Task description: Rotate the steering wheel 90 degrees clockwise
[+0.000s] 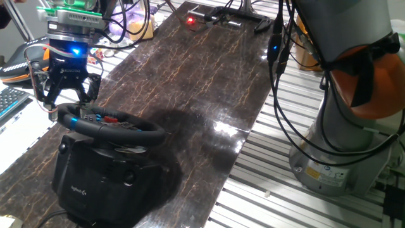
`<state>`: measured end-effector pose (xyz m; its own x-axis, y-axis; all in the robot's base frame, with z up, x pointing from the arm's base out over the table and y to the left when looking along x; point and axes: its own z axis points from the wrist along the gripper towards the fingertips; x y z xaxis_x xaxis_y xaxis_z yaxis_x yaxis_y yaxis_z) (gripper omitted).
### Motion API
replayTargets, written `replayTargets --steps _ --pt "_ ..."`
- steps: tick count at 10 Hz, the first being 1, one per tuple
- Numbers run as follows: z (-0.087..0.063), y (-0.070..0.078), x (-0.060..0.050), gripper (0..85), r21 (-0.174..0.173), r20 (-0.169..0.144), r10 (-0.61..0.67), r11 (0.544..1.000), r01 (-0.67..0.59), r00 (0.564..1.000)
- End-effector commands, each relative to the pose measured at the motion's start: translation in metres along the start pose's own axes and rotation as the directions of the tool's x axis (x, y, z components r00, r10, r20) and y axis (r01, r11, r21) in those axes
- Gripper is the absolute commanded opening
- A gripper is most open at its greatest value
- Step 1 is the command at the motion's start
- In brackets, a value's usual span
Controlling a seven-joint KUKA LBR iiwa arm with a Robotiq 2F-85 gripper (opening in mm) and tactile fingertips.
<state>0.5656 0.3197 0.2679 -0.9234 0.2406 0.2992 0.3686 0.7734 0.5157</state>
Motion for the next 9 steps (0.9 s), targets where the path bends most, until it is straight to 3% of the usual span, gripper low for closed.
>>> replayTargets --steps 1,4,9 --pt "0.0003 0.0000 0.0000 54.0 -0.001 0.000 0.002 1.000 -0.002 1.000" --pt "0.0014 0.0002 -0.0007 51.7 -0.004 0.004 0.004 1.000 -0.004 1.000" --pt "0.0014 -0.0007 -0.0015 40.3 0.005 0.007 -0.006 1.000 0.006 1.000"
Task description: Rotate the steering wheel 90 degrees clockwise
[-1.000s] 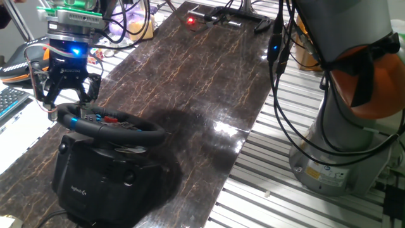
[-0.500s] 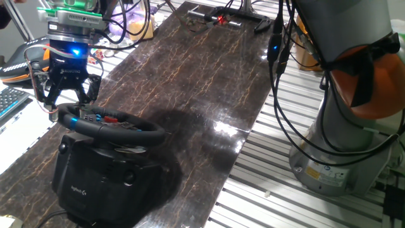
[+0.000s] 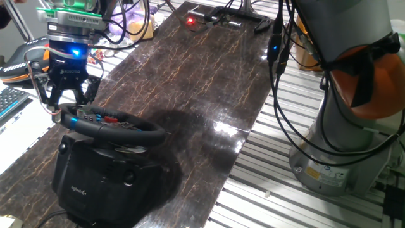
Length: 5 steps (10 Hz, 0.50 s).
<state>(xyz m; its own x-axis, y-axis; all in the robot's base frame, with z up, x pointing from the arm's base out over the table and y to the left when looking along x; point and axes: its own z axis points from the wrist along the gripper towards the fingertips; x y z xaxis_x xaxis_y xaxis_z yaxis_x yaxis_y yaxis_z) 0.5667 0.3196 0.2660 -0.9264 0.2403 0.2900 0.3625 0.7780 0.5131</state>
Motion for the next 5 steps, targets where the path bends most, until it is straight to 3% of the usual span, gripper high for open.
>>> replayTargets --steps 1,5 --pt "-0.0001 -0.0003 -0.0001 35.0 0.002 0.001 -0.001 1.000 0.001 1.000" --pt "-0.0002 -0.0008 -0.0007 22.3 0.010 0.010 0.001 1.000 -0.001 1.000"
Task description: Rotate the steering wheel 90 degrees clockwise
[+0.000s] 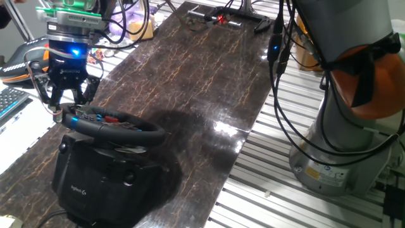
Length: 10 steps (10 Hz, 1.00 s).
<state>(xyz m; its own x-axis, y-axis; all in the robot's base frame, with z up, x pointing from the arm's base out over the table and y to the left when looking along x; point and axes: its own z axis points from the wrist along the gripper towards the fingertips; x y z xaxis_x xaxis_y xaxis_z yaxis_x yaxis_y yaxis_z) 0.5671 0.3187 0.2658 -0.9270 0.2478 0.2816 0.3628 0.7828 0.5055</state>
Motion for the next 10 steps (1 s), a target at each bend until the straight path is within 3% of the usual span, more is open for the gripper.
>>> replayTargets --steps 1,2,3,8,10 --pt "0.0002 -0.0002 -0.0002 11.0 0.000 0.000 0.005 1.000 -0.005 1.000" --pt "0.0002 -0.0004 -0.0008 2.3 0.006 -0.001 0.011 1.000 -0.011 1.000" --pt "0.0002 -0.0005 -0.0011 1.0 0.008 0.000 0.018 1.000 -0.018 1.000" --pt "-0.0007 -0.0015 -0.0041 1.0 0.030 0.029 0.086 0.996 -0.087 0.996" --pt "0.0001 -0.0014 -0.0055 1.0 0.033 0.023 0.107 0.994 -0.108 0.994"
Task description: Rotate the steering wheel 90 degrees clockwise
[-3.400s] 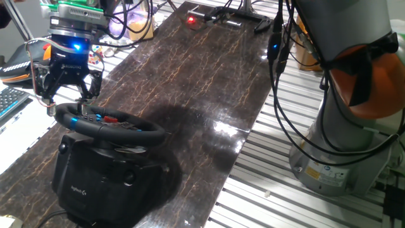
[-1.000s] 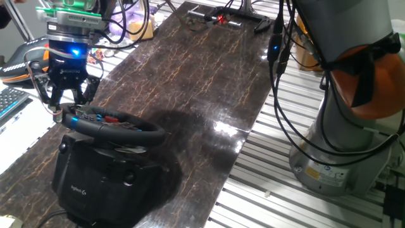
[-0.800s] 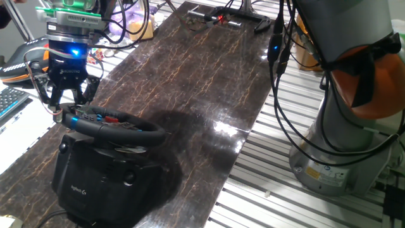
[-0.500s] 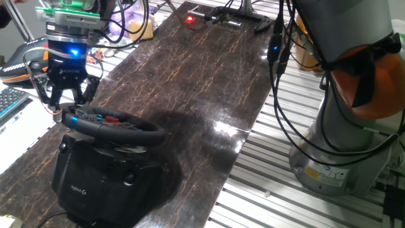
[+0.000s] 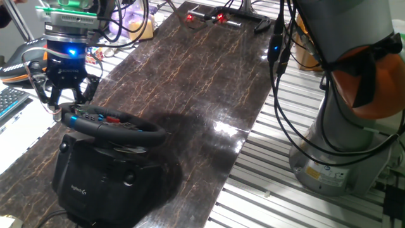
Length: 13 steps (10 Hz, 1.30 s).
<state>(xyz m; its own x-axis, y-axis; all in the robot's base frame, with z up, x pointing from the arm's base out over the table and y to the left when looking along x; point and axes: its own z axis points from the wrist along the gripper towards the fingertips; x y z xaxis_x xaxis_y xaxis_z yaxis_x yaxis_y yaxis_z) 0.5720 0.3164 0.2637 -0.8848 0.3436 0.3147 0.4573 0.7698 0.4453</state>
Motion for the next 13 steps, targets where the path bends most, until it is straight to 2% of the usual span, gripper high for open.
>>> replayTargets --steps 1,3,5,8,13 --pt "0.0010 -0.0001 -0.0010 1.0 0.001 -0.008 0.009 1.000 -0.009 1.000" --pt "0.0015 0.0001 -0.0014 1.0 0.000 -0.033 0.031 1.000 -0.031 0.999" --pt "0.0019 0.0002 -0.0017 1.0 -0.007 -0.041 0.063 0.998 -0.064 0.997" --pt "0.0028 0.0001 -0.0031 1.0 -0.019 -0.041 0.089 0.996 -0.090 0.995" --pt "0.0037 -0.0024 -0.0090 1.0 -0.026 -0.019 0.110 0.993 -0.111 0.994"
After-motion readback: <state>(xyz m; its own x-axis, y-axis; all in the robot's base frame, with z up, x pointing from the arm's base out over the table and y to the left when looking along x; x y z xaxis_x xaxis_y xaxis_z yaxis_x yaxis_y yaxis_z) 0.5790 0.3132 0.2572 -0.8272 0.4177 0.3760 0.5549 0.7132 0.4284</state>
